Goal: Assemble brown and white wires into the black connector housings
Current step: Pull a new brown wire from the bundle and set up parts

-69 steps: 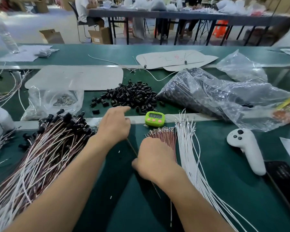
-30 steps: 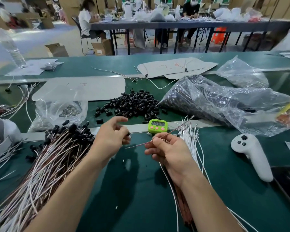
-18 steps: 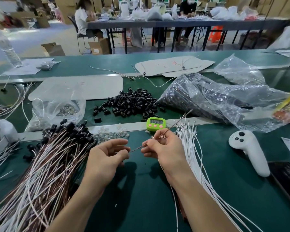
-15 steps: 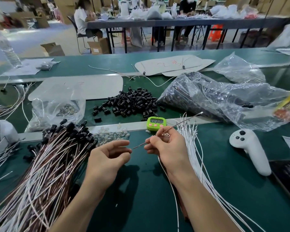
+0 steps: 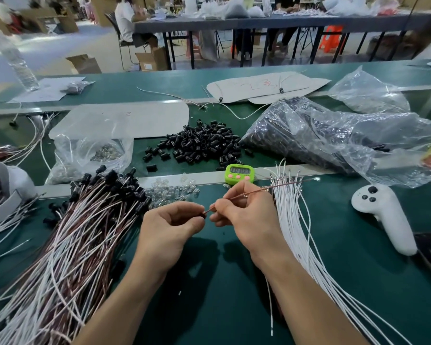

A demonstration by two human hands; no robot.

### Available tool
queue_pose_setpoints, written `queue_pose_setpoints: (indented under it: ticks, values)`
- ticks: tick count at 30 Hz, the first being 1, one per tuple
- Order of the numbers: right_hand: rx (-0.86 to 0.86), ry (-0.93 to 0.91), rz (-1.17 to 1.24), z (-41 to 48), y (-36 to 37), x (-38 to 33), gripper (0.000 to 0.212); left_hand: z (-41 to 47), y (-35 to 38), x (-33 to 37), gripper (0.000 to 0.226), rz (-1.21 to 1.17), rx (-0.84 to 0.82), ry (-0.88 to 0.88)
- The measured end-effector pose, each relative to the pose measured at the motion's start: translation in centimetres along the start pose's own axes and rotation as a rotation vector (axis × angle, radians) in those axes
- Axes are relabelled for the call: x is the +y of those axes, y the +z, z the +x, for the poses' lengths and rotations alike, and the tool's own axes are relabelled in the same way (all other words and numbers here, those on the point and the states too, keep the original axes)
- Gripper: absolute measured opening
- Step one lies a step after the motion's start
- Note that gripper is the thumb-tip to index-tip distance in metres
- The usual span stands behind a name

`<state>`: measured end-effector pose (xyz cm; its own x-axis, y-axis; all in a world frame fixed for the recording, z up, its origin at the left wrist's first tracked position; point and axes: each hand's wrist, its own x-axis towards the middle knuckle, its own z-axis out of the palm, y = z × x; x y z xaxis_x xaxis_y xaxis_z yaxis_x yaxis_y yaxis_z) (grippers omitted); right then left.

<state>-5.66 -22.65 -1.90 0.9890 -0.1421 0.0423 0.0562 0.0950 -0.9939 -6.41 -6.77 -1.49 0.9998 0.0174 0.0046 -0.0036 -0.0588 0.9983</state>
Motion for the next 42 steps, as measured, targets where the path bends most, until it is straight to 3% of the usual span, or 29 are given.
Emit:
queue_pose_setpoints:
  ticks: [11,20,26,35,38,42]
  values:
    - [0.028,0.022,0.034,0.0,-0.1,-0.3,0.017,0.1,-0.1,-0.4,0.042,-0.075,0.053,0.075]
    - [-0.085,0.020,-0.063,-0.4,0.7,-0.1,0.006,0.1,-0.2,-0.8,0.035,0.083,0.112,0.194]
    - [-0.014,0.013,-0.102,-0.5,0.5,-0.2,0.009,-0.2,0.1,-0.4,0.040,-0.129,0.098,0.102]
    - [-0.114,0.006,-0.118,-1.0,1.0,0.0,0.015,-0.6,0.3,-0.5,0.045,-0.066,0.065,0.123]
    - [-0.047,0.064,-0.033,-0.8,0.6,-0.5,0.009,-0.3,0.3,-0.5,0.047,-0.074,0.086,0.117]
    - [-0.009,0.035,-0.053,-0.6,0.2,-0.4,0.023,-0.3,0.2,-0.5,0.044,-0.067,0.075,0.115]
